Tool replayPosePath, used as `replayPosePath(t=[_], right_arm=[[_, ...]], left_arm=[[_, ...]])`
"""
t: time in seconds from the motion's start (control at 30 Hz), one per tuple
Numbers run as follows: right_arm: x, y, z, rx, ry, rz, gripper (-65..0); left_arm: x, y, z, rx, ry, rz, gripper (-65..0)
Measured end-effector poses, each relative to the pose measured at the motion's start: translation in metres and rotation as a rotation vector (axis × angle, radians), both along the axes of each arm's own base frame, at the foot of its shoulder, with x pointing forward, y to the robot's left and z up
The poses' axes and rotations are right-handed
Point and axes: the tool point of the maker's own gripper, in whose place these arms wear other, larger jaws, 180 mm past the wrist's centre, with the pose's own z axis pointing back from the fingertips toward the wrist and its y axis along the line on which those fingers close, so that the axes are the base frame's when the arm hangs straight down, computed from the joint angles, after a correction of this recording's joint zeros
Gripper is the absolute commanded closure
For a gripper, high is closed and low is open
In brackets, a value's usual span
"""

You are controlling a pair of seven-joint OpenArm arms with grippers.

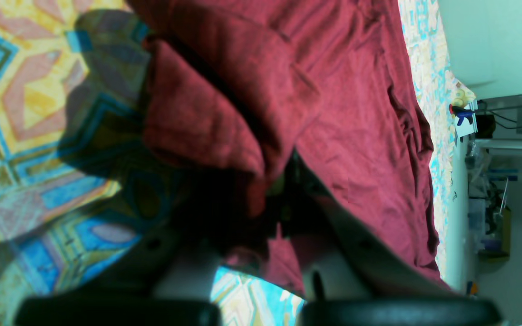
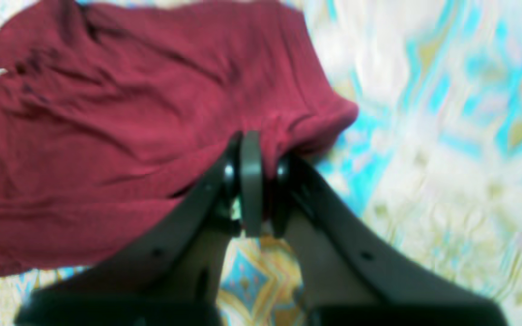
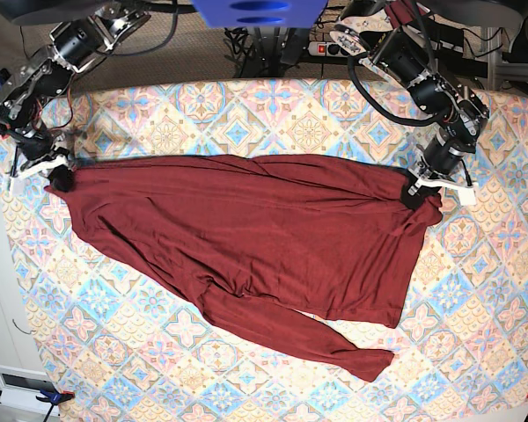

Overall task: Layout the t-shirt on the table in an organized manner, then fold the t-shirt properly
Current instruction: 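Hold both shirt corners and adjust the grips slightly, then pull both held corners apart and away from the shirt body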

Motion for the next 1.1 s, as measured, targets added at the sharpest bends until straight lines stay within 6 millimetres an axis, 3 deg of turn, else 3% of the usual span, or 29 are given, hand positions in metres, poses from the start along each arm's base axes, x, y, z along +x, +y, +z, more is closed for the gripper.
replayPosePath(t=[0.17,0.33,0.4,0.5,0.6,0.77,0.93,1.1], right_arm=[[-0.004,-0.001,-0.010,-0.032,0.049,0.002,-1.5],[0.026,0.015,-0.008,-0.024,0.029,0.052,-2.9],[0.031,0.016,-0.004,-0.024,0.005,0.056,-8.6],[0.022,0.013,-0.012,-0.032,0.046,0.052,-21.9],[0.019,0.013,-0.014,-0.033,0.054,0.050,-30.2],[0.016,0.013,-0.011,-0.030,0.037,0.052,-31.2],[-0.026,0.012,-0.028,-0.050,0.132,0.059,-31.4],[-0.022,0.011,-0.018,-0.065,0.088,0.065,-31.4]], left_arm=[[0.000,0.000,0.000,0.000,0.000,0.000,0.0],[0.000,0.000,0.000,0.000,0.000,0.000,0.0],[0.000,0.000,0.000,0.000,-0.001,0.000,0.0],[0.000,0.001,0.000,0.002,0.000,0.001,0.0],[-0.003,0.000,-0.002,0.001,0.007,0.000,0.0],[-0.008,0.000,-0.006,0.001,0.018,0.001,0.0],[-0.007,0.000,-0.005,0.001,0.014,0.000,0.0],[-0.006,0.000,-0.004,0.002,0.014,-0.001,0.0]])
